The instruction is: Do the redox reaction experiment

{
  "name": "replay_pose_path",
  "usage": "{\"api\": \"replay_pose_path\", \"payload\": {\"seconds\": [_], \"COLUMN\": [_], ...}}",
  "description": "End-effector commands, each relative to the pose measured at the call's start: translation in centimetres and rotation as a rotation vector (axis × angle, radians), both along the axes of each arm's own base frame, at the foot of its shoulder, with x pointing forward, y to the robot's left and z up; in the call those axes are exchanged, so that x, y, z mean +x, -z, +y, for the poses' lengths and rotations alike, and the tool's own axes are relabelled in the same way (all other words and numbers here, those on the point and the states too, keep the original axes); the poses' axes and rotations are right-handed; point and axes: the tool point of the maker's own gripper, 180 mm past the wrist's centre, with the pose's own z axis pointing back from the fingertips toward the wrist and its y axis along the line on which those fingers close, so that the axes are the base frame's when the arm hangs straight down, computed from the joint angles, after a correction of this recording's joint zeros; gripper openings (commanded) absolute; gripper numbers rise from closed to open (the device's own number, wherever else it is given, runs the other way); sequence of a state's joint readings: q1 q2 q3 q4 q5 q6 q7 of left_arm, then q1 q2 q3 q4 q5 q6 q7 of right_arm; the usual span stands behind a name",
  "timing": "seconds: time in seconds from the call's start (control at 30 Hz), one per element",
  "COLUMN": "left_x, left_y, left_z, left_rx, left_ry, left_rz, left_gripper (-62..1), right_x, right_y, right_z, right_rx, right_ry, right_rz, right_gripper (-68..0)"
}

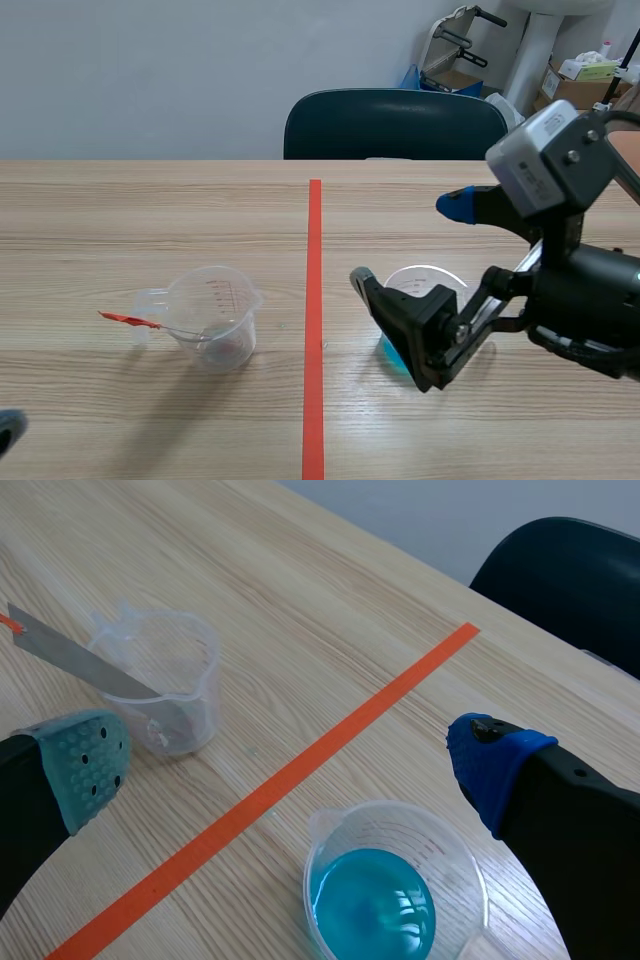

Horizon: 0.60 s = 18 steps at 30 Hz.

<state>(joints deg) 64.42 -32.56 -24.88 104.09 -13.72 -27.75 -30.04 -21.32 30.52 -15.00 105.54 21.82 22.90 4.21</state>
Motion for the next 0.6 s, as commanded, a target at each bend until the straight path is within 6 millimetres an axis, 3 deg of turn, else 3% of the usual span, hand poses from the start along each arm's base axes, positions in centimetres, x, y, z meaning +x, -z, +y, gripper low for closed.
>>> {"api": "replay_pose_path", "payload": {"seconds": [0.0, 0.43, 0.57], "left_x": [-0.7, -6.3, -6.8], "left_y": [-0.4, -0.5, -0.8], "left_z": [0.1, 2.2, 2.7], "left_rx": [-0.027, -0.079, -0.117], "left_ry": [0.010, 0.092, 0.084], "left_rz": [-0.006, 0.002, -0.004], "left_gripper": [1.4, 1.4, 1.4], "right_x": [0.4, -1.2, -2.1], "right_y": [-0.5, -1.3, -0.9], "right_z": [0.3, 7.9, 10.1], "right_rx": [0.008, -0.015, -0.054], "right_ry": [-0.017, -0.285, -0.356], "right_rz": [-0.026, -0.104, -0.122], "right_gripper": [0.4, 0.4, 0.4]}}
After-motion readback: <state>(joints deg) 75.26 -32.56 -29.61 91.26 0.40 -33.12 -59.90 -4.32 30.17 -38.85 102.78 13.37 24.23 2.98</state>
